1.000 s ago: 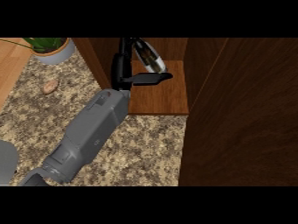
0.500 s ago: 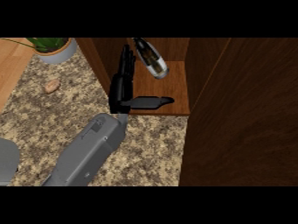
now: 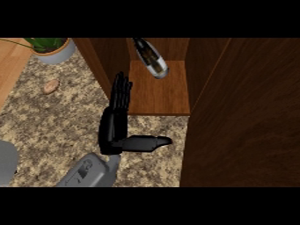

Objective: Pick up the wine, place it into the cabinet and close the cabinet

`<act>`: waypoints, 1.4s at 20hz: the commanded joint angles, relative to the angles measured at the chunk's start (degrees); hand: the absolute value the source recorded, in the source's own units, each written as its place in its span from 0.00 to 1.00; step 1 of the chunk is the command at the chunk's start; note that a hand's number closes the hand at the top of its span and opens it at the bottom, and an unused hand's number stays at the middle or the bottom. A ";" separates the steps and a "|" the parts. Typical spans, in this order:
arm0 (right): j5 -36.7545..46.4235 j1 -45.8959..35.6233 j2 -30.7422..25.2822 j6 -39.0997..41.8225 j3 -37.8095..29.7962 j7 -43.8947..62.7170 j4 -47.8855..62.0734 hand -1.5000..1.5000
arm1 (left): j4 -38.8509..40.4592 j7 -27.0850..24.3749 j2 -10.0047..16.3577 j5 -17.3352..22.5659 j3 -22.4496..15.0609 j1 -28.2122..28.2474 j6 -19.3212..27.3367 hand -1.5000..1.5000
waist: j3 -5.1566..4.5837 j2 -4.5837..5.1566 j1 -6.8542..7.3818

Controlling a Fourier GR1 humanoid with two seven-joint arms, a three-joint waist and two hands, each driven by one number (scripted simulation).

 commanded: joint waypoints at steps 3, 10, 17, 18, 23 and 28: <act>-4.29 2.83 -2.47 -0.07 -0.29 7.32 -13.95 0.00 | -10.57 -2.91 1.43 -3.34 -4.53 12.24 1.88 0.00 | -0.02 0.25 -0.60; -8.43 4.25 -11.09 10.91 7.06 7.87 -9.57 1.00 | -23.07 0.51 10.05 -3.04 -3.62 19.76 1.69 0.00 | 0.01 0.17 0.11; -0.32 1.41 -7.36 9.40 21.35 9.86 -10.10 1.00 | -29.93 -3.29 17.22 -2.26 -2.50 30.95 -2.61 0.00 | -0.17 0.06 0.36; -0.12 0.27 -7.37 9.56 21.49 10.18 -10.32 1.00 | -31.11 -0.84 19.69 -0.43 1.45 29.19 -3.49 0.00 | -0.16 0.15 0.18; 2.61 -5.41 -2.64 5.82 27.25 15.35 -9.59 1.00 | -33.30 -3.86 20.50 -0.12 1.91 33.89 -5.33 0.00 | -0.32 -0.02 0.55; 4.55 -9.89 3.48 2.69 32.68 18.11 -1.18 1.00 | -37.10 -1.32 25.55 5.73 9.80 36.16 -9.05 0.00 | -0.27 0.13 0.41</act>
